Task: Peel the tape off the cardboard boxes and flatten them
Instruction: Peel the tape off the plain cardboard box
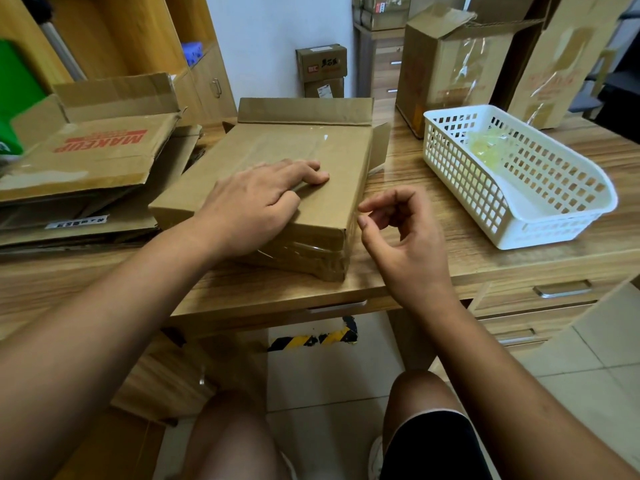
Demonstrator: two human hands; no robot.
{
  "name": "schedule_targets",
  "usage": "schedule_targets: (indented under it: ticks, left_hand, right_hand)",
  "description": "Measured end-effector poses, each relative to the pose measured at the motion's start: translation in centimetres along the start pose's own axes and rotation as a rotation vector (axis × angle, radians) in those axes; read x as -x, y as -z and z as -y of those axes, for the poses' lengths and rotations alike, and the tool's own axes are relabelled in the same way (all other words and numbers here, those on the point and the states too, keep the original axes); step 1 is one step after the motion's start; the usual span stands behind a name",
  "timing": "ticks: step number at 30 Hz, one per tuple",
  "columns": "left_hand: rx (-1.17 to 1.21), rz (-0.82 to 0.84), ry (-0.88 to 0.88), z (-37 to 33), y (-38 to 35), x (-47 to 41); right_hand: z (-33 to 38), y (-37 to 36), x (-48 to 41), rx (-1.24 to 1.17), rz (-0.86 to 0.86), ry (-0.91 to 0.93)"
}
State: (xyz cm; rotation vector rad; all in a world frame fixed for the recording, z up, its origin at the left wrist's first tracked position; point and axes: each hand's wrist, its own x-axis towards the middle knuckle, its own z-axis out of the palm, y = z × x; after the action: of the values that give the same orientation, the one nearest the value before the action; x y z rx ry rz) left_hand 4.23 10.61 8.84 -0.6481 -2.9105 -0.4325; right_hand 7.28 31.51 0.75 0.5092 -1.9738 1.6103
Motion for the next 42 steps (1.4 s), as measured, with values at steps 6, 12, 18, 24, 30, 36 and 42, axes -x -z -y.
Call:
schedule_targets:
  ticks: [6,12,18,24,30,36,42]
  left_hand:
    - [0.01,-0.005,0.0,-0.1,0.1,0.1]
    - [0.003,0.004,0.001,0.0,0.0,0.0]
    - [0.009,0.01,0.0,0.0,0.1,0.1]
    - [0.013,0.003,0.005,0.0,0.0,0.0]
    - [0.012,0.002,0.006,-0.1,0.1,0.0]
    - [0.017,-0.001,0.001,0.1,0.1,0.0]
    - [0.018,0.01,0.0,0.1,0.1,0.0]
  right_hand:
    - [0.1,-0.4,-0.2,0.067,0.009,0.009]
    - [0.4,-0.5,-1.0,0.159,0.058,0.042]
    - [0.1,-0.2,-0.3,0.142,0.098,0.043]
    - [-0.1,0.3,0.7,0.062,0.003,0.044]
    - [0.1,-0.4,0.5,0.043,-0.02,0.058]
    - [0.3,0.1,-0.2,0.136,0.047,0.077]
    - [0.3,0.0,-0.4,0.177,0.15,0.041]
